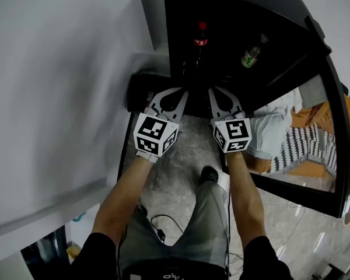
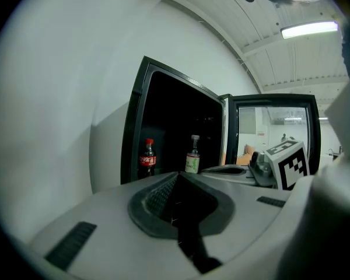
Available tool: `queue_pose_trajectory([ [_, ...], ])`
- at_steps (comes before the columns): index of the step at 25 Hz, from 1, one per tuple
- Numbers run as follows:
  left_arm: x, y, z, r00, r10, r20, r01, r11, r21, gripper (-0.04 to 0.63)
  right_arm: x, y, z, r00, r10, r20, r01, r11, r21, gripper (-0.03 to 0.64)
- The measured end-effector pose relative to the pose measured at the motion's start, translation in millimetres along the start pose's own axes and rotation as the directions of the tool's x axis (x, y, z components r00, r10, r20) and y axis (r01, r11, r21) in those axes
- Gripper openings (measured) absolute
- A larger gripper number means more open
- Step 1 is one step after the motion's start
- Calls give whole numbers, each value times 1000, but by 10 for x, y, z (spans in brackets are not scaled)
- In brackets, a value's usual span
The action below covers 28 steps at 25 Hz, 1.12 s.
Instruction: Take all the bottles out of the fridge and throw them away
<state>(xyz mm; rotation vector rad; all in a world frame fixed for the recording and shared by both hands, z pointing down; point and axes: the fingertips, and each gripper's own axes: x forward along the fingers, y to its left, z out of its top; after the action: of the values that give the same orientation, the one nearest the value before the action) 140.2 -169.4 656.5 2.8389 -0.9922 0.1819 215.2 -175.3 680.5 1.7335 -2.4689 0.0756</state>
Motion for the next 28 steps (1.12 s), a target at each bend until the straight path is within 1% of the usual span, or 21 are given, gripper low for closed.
queue_pose_trajectory([
  [4,29,61,62,999,38,9,-38,999,-7,2,214,-133,102,1000,5,18,-5,1000,-23,8],
  [8,115,89,141,997,78,27,-78,997,-9,2,501,-367,157,1000,13,10,-13,1000,-27,16],
  [15,287,80,227,989,142,31,-140,989,-41,2,937,-699,208,999,49,-5,-49,999,12,185],
  [19,365,130,295,985,167,43,-165,985,-55,2,1235,-808,183,997,73,-22,-73,997,-5,270],
  [24,372,295,269,978,204,41,-202,978,-56,2,1660,-805,113,994,99,-39,-100,995,-13,311],
  [28,394,429,255,974,220,46,-218,975,-49,2,1933,-857,29,992,112,-62,-113,994,-11,324],
])
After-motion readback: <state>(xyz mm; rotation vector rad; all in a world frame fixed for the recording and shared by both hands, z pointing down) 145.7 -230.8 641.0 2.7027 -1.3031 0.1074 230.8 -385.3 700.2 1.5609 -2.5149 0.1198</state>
